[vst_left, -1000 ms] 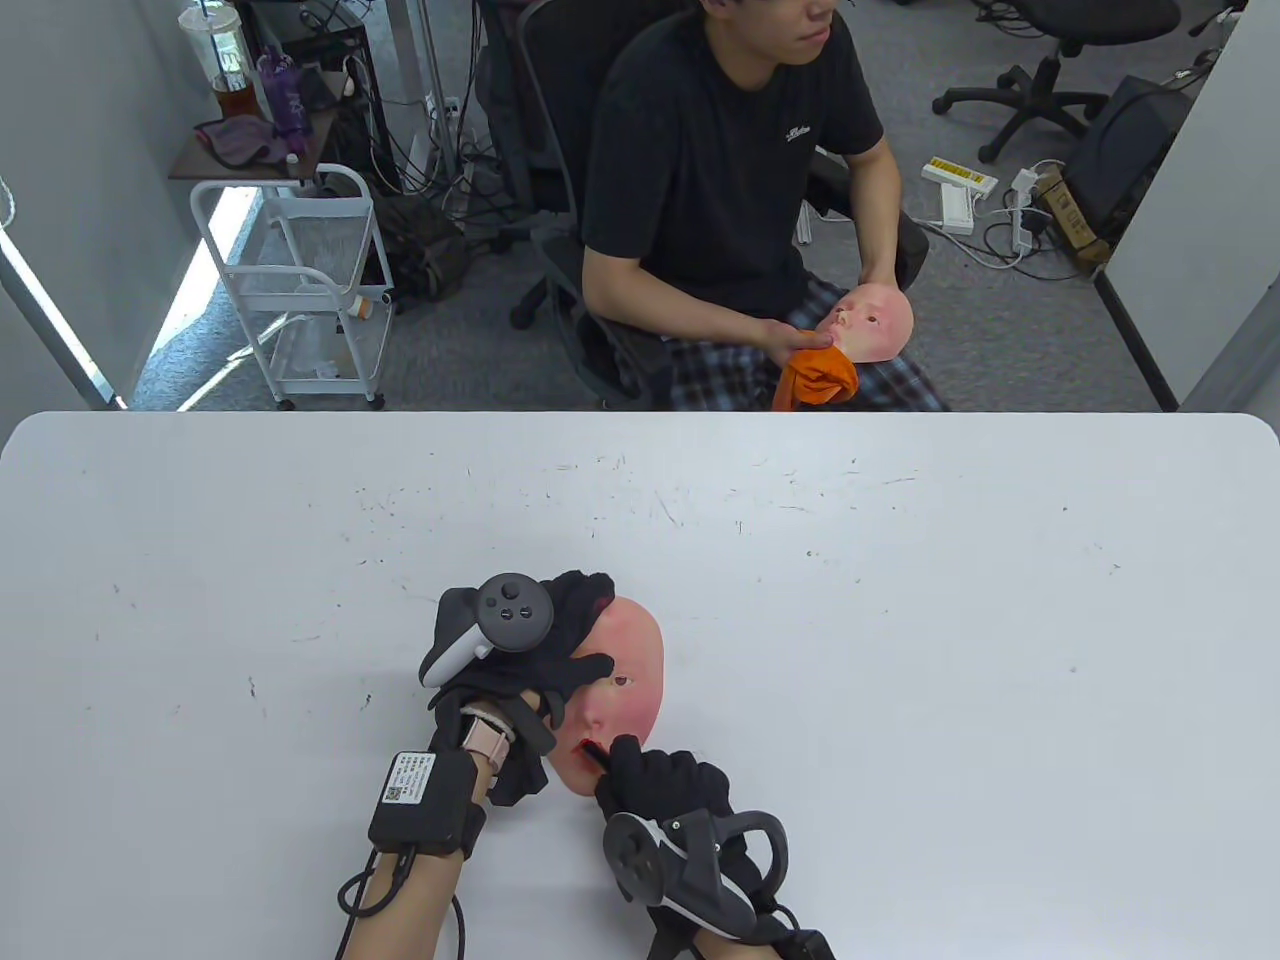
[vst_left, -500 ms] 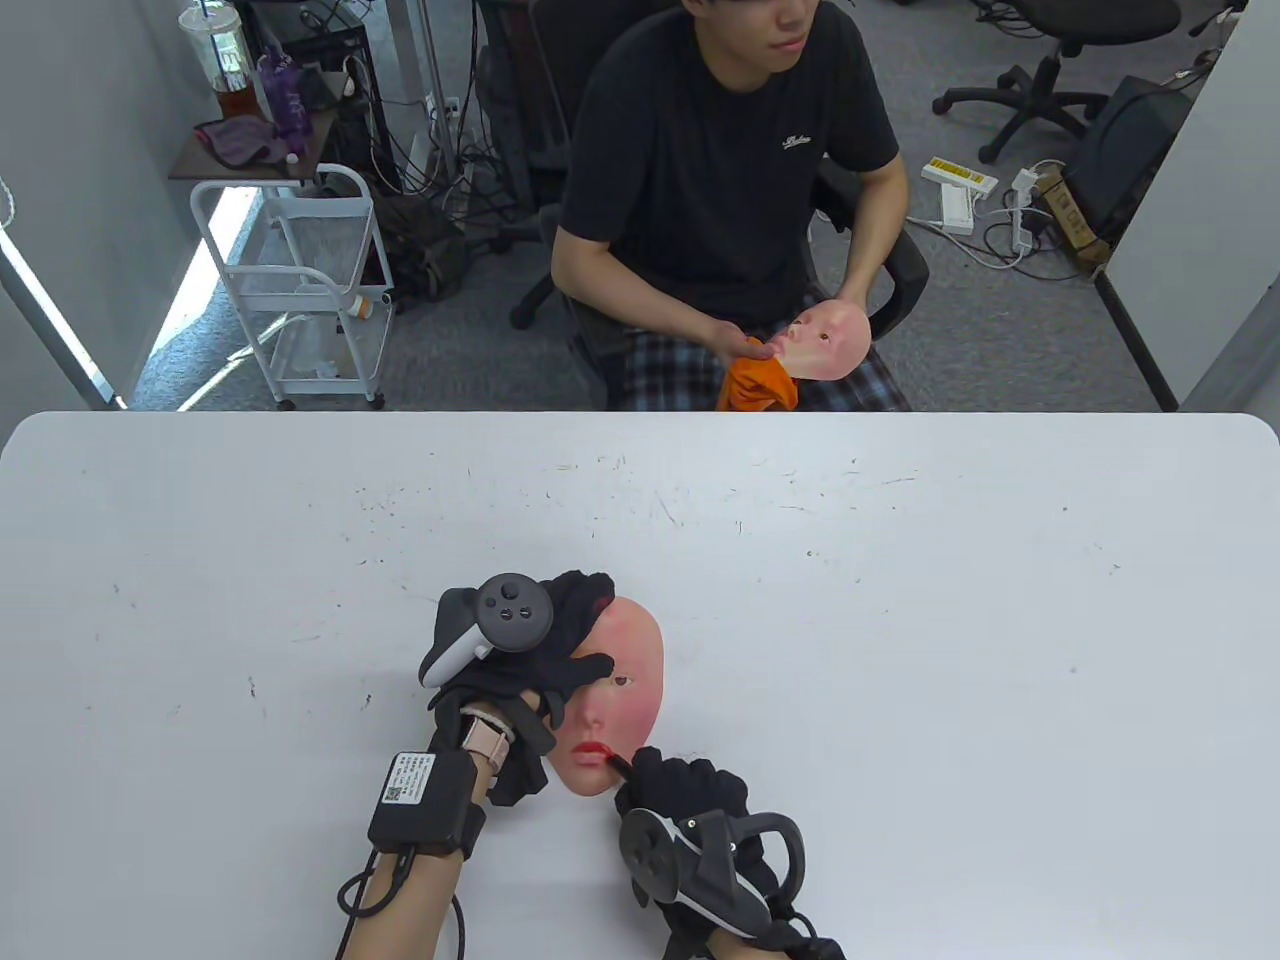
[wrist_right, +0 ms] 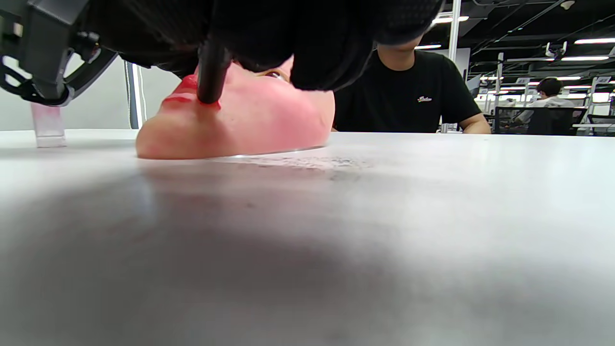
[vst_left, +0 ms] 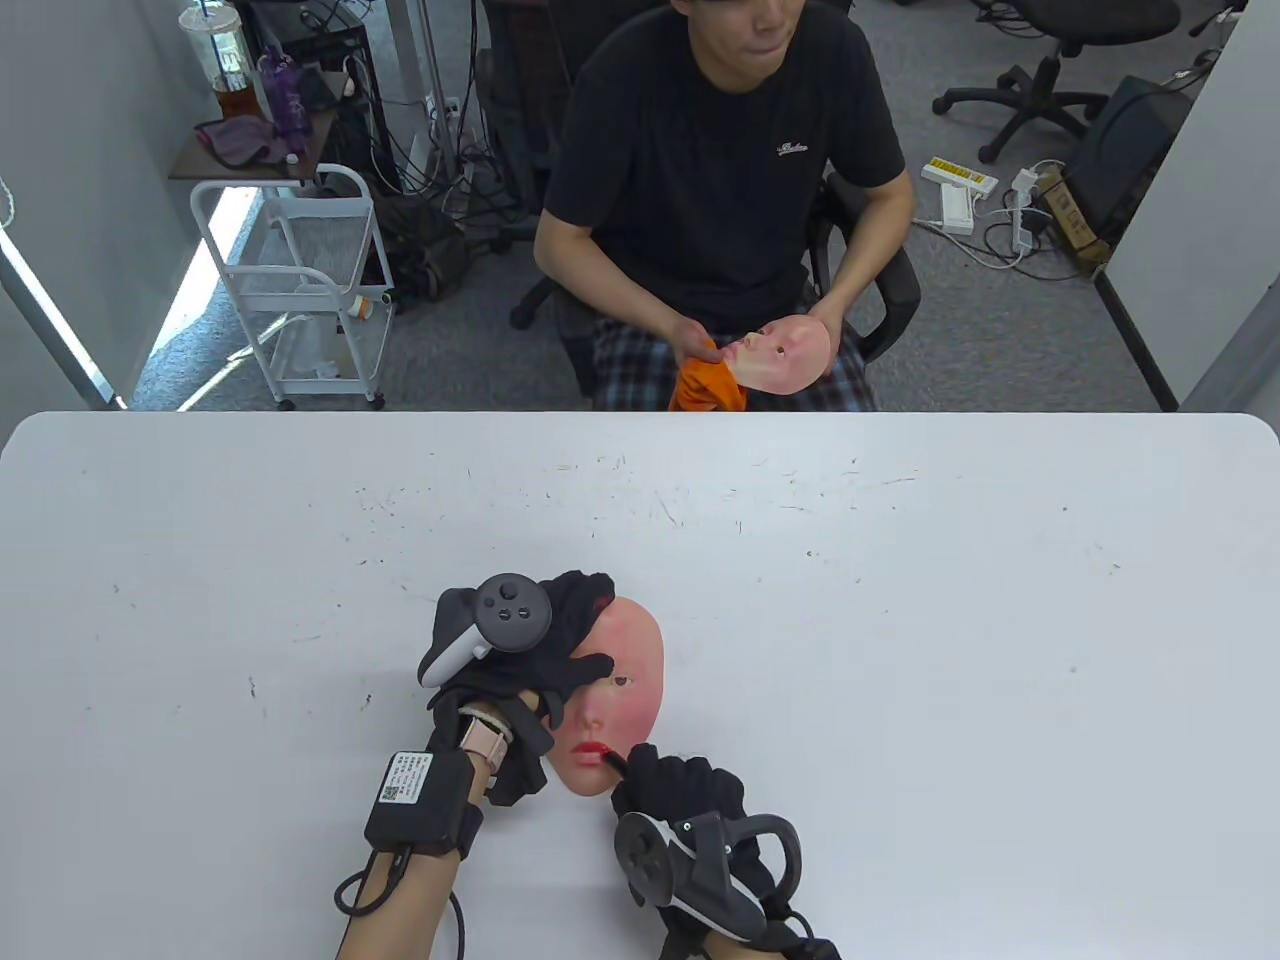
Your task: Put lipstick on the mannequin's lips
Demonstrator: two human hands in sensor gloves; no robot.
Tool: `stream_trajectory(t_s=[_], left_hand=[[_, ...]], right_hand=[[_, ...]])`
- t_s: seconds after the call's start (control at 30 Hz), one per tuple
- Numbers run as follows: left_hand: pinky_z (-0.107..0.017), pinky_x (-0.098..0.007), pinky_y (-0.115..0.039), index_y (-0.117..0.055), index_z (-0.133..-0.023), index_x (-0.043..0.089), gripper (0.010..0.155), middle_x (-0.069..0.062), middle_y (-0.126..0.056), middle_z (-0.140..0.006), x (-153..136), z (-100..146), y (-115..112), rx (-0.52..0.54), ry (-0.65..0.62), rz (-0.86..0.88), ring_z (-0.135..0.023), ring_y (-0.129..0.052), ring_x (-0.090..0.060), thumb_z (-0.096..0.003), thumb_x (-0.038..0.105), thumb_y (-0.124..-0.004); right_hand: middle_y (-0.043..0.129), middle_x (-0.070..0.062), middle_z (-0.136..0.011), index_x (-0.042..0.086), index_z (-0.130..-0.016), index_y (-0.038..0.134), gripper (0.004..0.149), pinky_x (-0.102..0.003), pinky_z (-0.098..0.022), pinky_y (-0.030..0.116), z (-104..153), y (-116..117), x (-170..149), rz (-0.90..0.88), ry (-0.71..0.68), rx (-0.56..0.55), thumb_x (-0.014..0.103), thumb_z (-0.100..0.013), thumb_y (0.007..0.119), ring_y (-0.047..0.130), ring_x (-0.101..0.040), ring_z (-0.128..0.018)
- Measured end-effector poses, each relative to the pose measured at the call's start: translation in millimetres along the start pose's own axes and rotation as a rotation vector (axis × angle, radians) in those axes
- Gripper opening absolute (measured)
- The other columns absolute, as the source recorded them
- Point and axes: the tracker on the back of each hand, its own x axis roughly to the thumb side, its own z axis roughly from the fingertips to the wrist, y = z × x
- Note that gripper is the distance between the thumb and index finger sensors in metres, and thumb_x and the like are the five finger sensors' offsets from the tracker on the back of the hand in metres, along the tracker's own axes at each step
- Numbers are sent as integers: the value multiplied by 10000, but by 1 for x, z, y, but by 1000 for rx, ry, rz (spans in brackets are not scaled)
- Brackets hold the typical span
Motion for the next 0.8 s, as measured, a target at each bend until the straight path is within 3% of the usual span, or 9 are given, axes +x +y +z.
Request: stream_trajectory(t_s=[0.47,0.8], left_hand=[[-823,-610,-280,-216,-1151,457,841,43,-145,-1239,-1,0,0,0,-1,2,-1129,-142,-322,-512,474,-764],[-823,-610,-278,-217,-1151,458,839,43,-142,-1239,-1,0,0,0,-6,4,-1129,-140,-321,-514,474,-762]], right_hand=[[920,9,-520,136,-883,797,511,-431,-443,747,1,1,1,4,6,-3,461,-493,735,917,-251,-502],[917,7,-532,150,-892,789,504,-433,-452,742,-5,2,27,36,-40,-22,459,-499,730,912,-254,-515]])
